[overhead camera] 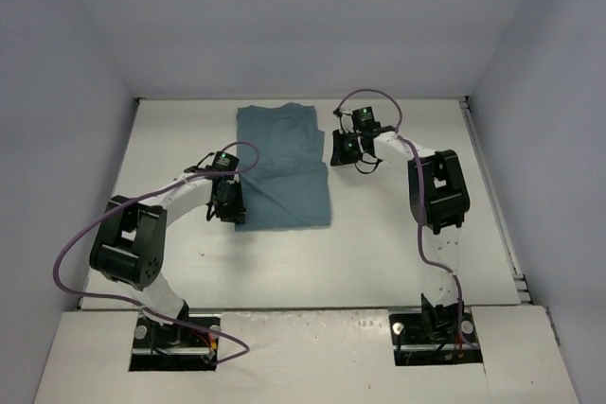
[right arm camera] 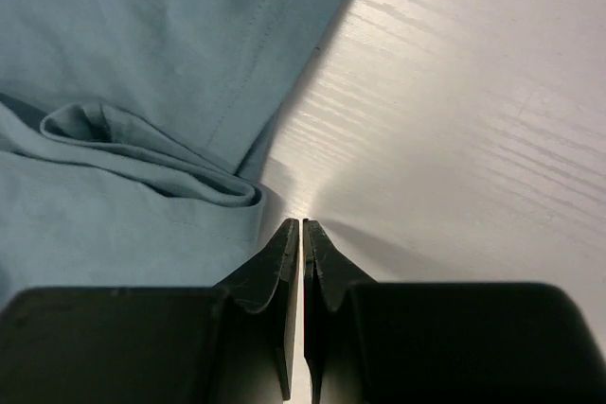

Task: Fold and stack the t-shirts
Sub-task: Grab one side of the 2/3 rectangular tshirt with both arms

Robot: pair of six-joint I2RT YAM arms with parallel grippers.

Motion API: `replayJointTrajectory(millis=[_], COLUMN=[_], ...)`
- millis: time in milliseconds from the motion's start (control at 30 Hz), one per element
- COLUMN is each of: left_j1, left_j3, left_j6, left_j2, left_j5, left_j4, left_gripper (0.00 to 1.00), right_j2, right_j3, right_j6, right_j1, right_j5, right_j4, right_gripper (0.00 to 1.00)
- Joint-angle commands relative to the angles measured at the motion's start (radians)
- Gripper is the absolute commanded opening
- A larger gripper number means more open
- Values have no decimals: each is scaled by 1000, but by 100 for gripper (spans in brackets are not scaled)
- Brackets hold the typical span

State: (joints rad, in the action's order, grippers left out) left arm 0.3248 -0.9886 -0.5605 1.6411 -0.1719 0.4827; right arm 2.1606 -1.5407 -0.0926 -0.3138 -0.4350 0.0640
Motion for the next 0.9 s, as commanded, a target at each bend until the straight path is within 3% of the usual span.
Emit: replayJointTrajectory(millis=[0, 167, 233, 333, 467, 667, 867], left_j1=[-7, -23, -24, -26, -27, -27, -30], left_j3=[-120, -218, -214, -137, -2, 100, 119], left_j6=[16, 52, 40, 6, -41, -52, -62], left_j2=[-157, -190, -207, -248, -294, -271, -212], left_j5=[-28, -93, -103, -86, -67, -49, -40], left_j4=[25, 34, 42, 52, 52, 33, -16], left_gripper=[23, 28, 34, 43, 47, 47, 47], right_j2=[-210, -328, -383, -456, -545, -636, -596], right_j3=[-19, 57, 104, 262, 459, 654, 723], right_j6=[-53, -124, -139, -162, -196, -264, -341], right_j1=[-24, -37, -44, -53, -58, -119, -187], right_j5=[-44, -146, -146, -86, -2, 2, 21], right_j4=[-37, -46, -47, -46, -50, -118, -230], right_gripper=[8, 24, 33, 48, 57, 61, 62])
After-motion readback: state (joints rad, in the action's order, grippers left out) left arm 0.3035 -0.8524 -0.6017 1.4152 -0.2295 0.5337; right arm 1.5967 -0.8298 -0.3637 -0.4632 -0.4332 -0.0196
